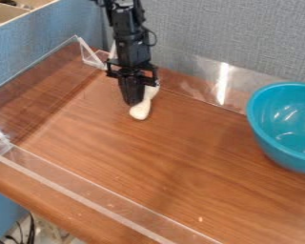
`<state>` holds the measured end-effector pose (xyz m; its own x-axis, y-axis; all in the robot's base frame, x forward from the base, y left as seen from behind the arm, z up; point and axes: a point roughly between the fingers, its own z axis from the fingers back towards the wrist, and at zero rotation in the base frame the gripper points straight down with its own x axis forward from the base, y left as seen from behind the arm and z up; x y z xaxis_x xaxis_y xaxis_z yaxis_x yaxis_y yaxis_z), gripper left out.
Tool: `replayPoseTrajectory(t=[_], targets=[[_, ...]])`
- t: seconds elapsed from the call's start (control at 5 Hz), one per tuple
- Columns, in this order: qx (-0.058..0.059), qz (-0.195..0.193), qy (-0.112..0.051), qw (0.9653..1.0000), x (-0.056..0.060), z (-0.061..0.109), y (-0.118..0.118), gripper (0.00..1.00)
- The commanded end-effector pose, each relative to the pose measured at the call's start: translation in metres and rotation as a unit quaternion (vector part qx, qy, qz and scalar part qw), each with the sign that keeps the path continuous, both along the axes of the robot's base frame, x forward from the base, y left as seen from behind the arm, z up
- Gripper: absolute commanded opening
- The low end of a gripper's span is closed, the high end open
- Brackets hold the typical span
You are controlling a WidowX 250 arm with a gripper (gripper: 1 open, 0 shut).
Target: Put the mushroom in the blue bowl
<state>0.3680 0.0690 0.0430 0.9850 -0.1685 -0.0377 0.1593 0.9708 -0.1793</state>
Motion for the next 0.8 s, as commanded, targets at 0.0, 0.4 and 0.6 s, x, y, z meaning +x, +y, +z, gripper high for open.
replayPoseTrajectory(t=[0.0,0.4,0.6], targets=[[0.009,-0.031,-0.069,0.9971,0.011,0.063,0.002,0.0],[0.004,-0.044,-0.084,0.9955,0.009,0.088,0.002,1.0],[0.003,-0.028,-0.08,0.9964,0.006,0.085,0.002,1.0]])
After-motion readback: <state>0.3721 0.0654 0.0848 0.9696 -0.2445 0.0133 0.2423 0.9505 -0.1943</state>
